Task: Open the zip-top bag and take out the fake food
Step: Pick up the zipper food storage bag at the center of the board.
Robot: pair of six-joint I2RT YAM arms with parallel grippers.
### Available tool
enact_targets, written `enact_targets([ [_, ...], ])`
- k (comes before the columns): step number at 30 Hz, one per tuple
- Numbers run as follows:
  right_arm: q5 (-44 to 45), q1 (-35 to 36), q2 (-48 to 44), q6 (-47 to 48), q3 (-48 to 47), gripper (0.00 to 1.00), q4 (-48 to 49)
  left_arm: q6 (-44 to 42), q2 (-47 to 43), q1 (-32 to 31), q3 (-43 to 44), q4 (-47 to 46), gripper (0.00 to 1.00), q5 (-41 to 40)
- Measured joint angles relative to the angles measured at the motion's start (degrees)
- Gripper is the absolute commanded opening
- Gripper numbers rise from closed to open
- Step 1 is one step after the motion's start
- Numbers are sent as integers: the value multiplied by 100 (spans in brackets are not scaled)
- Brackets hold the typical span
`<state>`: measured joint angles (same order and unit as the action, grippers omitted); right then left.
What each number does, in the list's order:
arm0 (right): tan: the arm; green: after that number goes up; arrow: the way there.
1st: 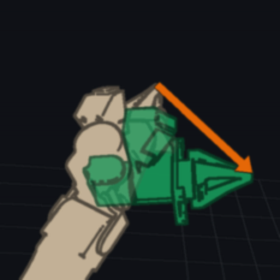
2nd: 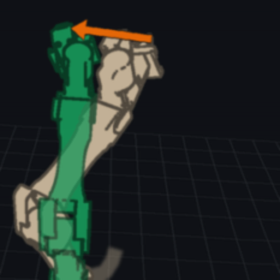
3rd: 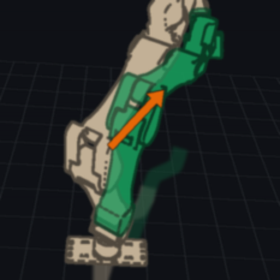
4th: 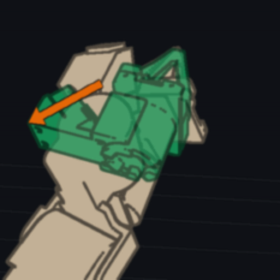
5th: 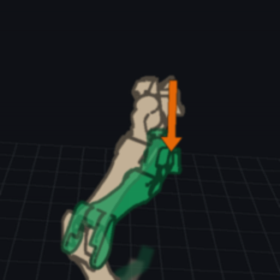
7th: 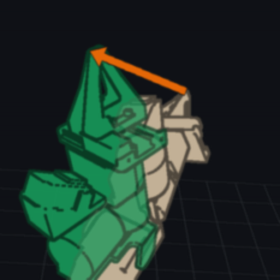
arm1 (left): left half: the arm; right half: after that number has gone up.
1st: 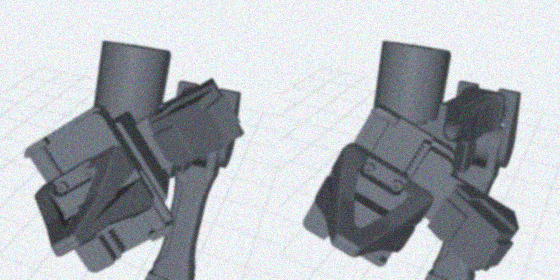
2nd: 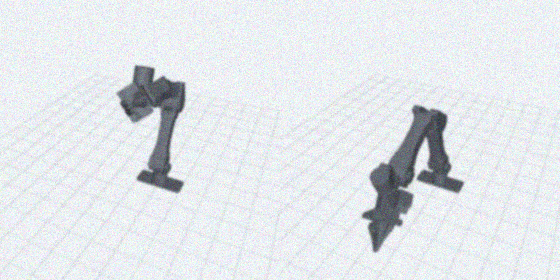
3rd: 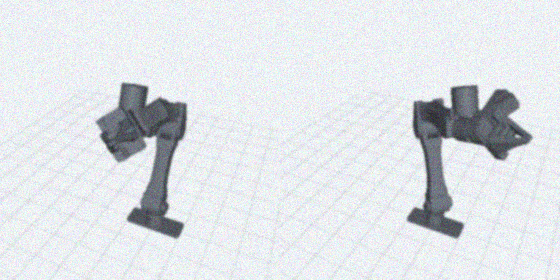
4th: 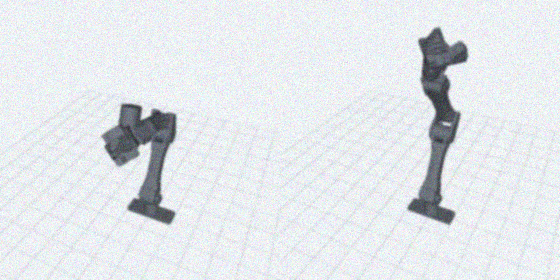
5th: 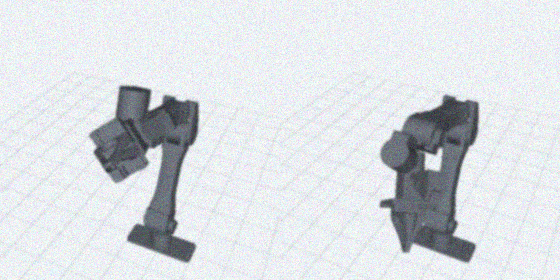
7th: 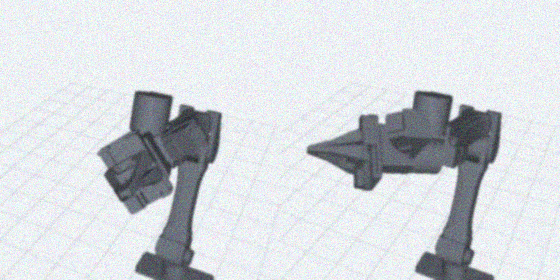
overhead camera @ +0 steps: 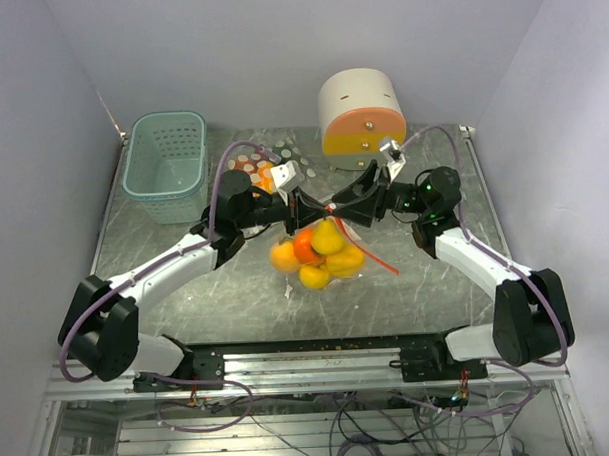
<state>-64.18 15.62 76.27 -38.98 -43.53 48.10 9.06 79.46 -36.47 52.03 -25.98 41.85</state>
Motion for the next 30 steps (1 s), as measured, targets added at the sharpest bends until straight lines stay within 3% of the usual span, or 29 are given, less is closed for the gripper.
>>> enact_targets([
  [4, -177, 223, 286, 96, -195, 42, -33, -85, -245, 0, 0, 92, 7, 26],
  [7, -326, 313, 531, -59, -219, 22, 210, -184, -361, -2, 0, 197, 7, 44],
  [12, -560, 337, 772, -645, -177, 2, 1010, -291, -411, 4, 0, 328, 7, -4],
  [17, -592, 299, 874, -1401, -7, 0, 2133, -271, -479, -11, 11, 306, 7, -66],
  [21, -538, 256, 837, -1668, 160, 0, 2500, -177, -472, -70, 11, 254, 9, -164],
  [24, -372, 249, 533, -1117, 229, 0, 1823, -61, -431, -81, 11, 177, 29, -212],
  [27, 354, 487, -116, 518, -76, 0, -553, 2, -380, -7, 11, 101, 45, -328],
  [30, 1344, 876, -402, 1856, -640, 0, -2345, 68, -334, 264, 44, -22, 51, -481],
])
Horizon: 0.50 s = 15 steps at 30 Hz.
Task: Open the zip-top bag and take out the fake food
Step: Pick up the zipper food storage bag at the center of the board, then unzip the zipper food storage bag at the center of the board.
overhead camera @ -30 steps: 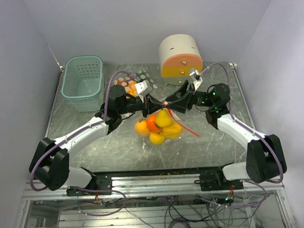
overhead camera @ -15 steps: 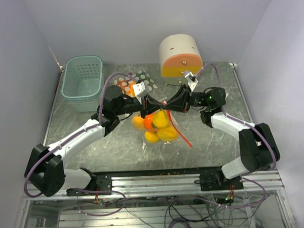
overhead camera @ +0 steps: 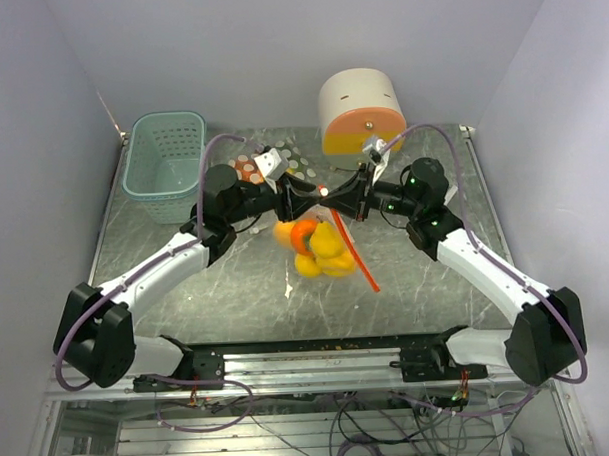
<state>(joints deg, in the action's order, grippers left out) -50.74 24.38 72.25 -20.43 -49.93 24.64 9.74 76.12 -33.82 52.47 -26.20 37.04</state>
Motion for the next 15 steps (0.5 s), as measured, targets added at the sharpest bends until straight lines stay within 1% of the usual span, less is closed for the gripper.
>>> enact_targets([
  [2, 494, 157, -122, 568, -153, 0, -695, 11, 72, 37, 28, -11, 53, -52],
  [4, 846, 262, -225, 890, -153, 0, -1093, 4, 164, 42, 28, 44, 53, -63],
  [5, 975, 297, -256, 988, -151, 0, -1233, -4, 203, 42, 28, 85, 52, -66],
  [7, 1213, 376, -306, 1191, -142, 0, -1486, -26, 262, 39, 28, 173, 47, -68],
  [8, 1309, 411, -321, 1276, -142, 0, -1589, -31, 275, 37, 28, 212, 44, -66],
  [10, 1456, 461, -337, 1410, -142, 0, -1690, -37, 286, 22, 28, 254, 30, -57],
  [12, 1537, 485, -339, 1502, -144, 10, -1733, -31, 293, -4, 28, 251, 12, -17],
  [13, 1569, 492, -337, 1539, -144, 14, -1762, -28, 299, -24, 28, 249, 8, 13],
  [15, 1582, 498, -337, 1578, -144, 20, -1836, -13, 348, -52, 28, 223, 7, 57],
])
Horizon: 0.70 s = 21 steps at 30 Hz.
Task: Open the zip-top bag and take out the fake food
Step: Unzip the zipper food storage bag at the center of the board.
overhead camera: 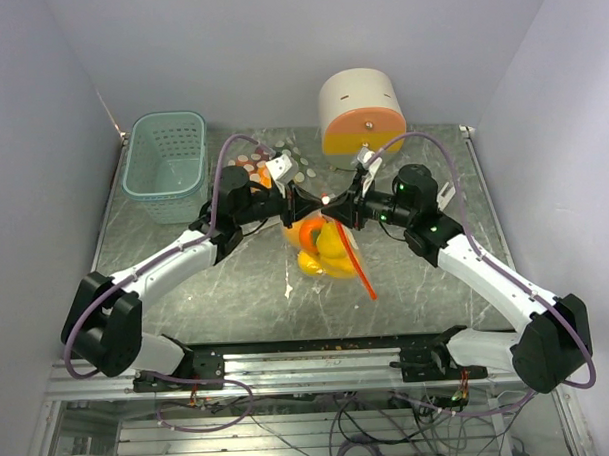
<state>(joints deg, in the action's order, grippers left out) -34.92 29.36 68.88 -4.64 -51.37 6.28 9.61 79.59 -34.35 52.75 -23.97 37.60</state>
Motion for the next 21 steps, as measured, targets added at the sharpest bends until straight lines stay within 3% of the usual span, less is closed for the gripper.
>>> enact_targets([
  [6, -15, 24, -4, 31, 0, 40, -129, 57, 164, -9, 0, -160, 7, 13],
  [15, 208, 59, -247, -79, 0, 40, -96, 140, 238, -11, 2, -387, 7, 118],
  [18, 214, 59, -232, -109, -81, 51, -66, 136, 238, -28, 2, -376, 7, 153],
  [21, 216, 59, -127, -131, -271, 49, -55, 136, 236, -37, 2, -358, 7, 166],
])
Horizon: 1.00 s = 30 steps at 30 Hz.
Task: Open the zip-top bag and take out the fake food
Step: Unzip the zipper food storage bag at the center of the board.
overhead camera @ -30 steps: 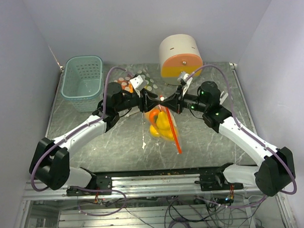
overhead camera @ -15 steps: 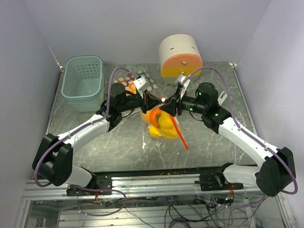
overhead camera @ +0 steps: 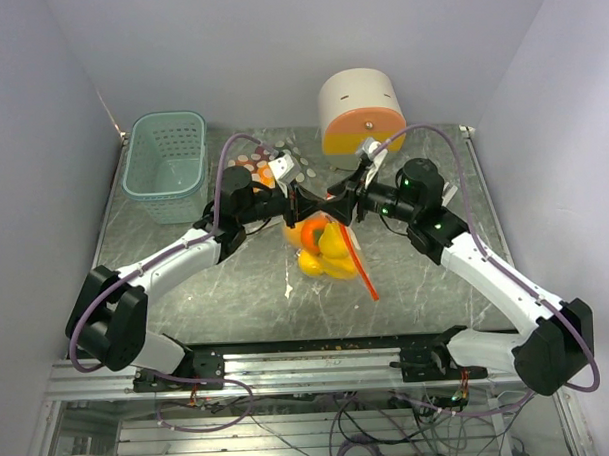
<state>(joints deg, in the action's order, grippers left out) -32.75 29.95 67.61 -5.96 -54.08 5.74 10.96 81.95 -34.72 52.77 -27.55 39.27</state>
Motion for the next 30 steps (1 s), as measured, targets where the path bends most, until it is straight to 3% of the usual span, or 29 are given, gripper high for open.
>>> enact_targets([
  [5, -39, 0, 146, -48, -155, 39, 48, -37, -81, 0, -2, 101, 7, -4],
  [11, -11, 0, 118, -79, -107, 46, 46, -52, -118, 0, -11, 136, 7, -50],
  [14, 22, -2, 57, -85, 2, 55, 31, -20, -118, 0, -24, 118, 7, -48],
  [17, 66, -26, 22, -92, 74, 54, 15, 4, -118, 2, -24, 111, 7, -46],
  [26, 92, -118, -127, -166, 225, 16, 37, 4, -361, 2, -212, 109, 7, -111],
  [30, 83, -118, -214, -188, 245, 3, 33, 57, -365, 15, -271, -9, 7, -116],
])
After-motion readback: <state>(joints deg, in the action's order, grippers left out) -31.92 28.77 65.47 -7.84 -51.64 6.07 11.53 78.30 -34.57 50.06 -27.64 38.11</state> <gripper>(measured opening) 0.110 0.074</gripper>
